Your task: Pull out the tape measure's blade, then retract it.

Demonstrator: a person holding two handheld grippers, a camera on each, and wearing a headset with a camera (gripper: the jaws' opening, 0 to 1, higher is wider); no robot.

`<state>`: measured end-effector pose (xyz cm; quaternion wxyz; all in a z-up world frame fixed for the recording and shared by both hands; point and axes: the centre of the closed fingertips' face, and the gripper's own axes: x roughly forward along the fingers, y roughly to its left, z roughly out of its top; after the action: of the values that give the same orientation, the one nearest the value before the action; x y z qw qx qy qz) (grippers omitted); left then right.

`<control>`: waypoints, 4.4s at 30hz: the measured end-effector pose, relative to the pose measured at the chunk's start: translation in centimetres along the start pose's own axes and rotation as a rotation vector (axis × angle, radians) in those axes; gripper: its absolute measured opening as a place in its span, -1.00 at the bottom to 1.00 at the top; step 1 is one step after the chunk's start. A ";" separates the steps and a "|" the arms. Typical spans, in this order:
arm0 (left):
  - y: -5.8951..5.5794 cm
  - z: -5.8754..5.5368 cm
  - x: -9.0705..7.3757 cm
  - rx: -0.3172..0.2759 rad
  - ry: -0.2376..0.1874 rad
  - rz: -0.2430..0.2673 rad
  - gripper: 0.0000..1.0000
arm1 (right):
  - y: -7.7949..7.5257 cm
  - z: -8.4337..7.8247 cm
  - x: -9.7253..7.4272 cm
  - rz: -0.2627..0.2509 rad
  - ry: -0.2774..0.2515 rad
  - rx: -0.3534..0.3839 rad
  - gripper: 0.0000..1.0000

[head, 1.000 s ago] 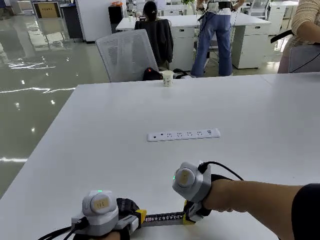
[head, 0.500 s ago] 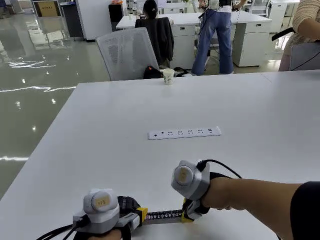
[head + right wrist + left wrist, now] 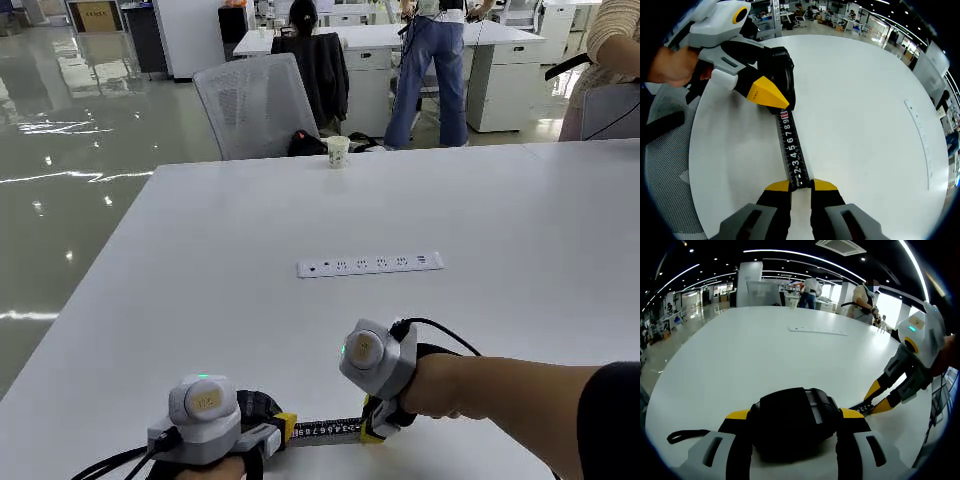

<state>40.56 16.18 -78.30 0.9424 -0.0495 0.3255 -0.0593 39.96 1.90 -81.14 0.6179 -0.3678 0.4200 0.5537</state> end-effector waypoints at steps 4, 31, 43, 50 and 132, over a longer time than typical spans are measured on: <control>0.0 0.0 0.0 0.000 -0.001 0.000 0.27 | 0.0 0.1 0.1 0.000 0.000 0.000 -0.77; 0.0 -0.1 -0.1 -0.024 0.010 -0.036 0.26 | 0.0 1.2 0.5 0.006 -0.044 0.017 -0.77; 0.0 0.0 -0.1 -0.030 0.010 -0.041 0.26 | 0.3 1.8 0.7 0.007 -0.055 0.026 -0.77; 0.1 0.0 -0.2 -0.033 0.011 -0.043 0.26 | 0.4 2.2 0.9 0.007 -0.062 0.027 -0.77; 0.0 -0.2 -0.3 -0.043 0.026 -0.057 0.26 | 1.3 4.8 1.8 0.016 -0.112 0.025 -0.78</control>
<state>40.23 16.18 -78.30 0.9348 -0.0782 0.3373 -0.0798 39.27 7.12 -80.99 0.6405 -0.3254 0.3944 0.5730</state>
